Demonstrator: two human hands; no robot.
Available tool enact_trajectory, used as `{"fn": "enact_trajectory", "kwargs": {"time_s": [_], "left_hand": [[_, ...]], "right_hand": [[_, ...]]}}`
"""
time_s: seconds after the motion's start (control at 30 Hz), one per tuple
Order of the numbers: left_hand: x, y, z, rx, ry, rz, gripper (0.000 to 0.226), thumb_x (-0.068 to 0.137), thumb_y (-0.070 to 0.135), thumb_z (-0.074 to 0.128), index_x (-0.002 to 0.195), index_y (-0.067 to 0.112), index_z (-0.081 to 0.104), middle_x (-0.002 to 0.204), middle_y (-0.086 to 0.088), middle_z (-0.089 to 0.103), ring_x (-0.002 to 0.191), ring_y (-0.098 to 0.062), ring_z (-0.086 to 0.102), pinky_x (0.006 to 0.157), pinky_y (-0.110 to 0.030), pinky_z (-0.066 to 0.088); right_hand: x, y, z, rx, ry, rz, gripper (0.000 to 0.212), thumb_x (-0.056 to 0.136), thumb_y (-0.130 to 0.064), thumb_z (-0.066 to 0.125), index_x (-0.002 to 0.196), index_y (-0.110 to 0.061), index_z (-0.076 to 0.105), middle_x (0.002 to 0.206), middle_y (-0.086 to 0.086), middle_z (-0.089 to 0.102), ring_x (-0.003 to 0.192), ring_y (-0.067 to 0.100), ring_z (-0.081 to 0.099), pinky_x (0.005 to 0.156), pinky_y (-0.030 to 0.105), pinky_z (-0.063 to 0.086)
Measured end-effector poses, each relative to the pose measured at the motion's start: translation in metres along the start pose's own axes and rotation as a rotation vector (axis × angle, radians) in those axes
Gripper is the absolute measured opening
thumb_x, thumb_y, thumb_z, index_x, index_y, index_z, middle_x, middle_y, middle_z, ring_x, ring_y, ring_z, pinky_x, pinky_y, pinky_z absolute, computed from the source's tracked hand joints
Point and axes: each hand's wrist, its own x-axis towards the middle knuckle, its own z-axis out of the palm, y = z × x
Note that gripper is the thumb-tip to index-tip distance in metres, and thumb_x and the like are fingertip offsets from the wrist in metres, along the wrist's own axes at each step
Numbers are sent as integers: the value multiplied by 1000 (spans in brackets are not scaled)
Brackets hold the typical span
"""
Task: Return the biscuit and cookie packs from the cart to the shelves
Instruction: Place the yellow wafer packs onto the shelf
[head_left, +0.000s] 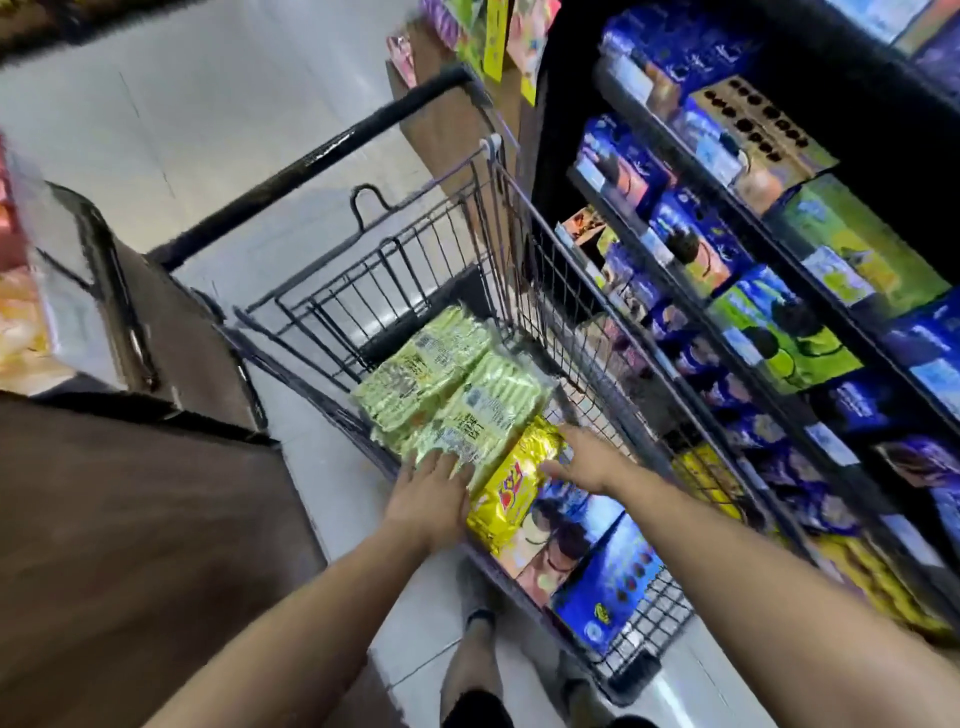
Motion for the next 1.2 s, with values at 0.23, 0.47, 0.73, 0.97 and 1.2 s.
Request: {"fn": "enact_trajectory", "kwargs": {"time_s": [0.23,0.47,0.73,0.97,1.2], "left_hand": [[27,-23,17,10,52,109,46,101,38,36,146,32,40,153,-4,37,142,-31,32,121,-56,10],[21,-28,21,-1,174,176,41,97,28,52,137,24,57,141,-11,54,133,-35,48,117,-61,25],[28,-27,18,-2,105,152,43,103,32,37,145,30,45,150,-6,41,142,-31,33,123,-56,11],[34,-9,0,-9,57,111,41,103,34,34,140,28,51,148,-4,40,141,-27,31,122,-49,4],[38,63,-44,-211,23,127,40,103,32,40,134,12,56,128,-18,57,120,-38,54,101,-43,43]], "right_hand": [[56,5,14,218,-38,64,89,83,-49,78,152,-12,36,153,14,45,135,26,49,107,27,38],[63,20,21,536,-202,164,130,64,-63,85,161,-17,11,166,0,20,152,21,21,119,28,19],[44,21,42,788,-238,211,158,35,-72,91,161,-25,8,169,-1,6,150,24,27,113,38,36],[-1,42,41,807,-201,170,113,54,-62,92,148,-37,35,160,-1,29,143,25,38,115,44,35],[-91,75,16,1063,51,201,64,75,-33,87,132,-27,57,113,-2,75,102,19,70,85,32,52]]}}
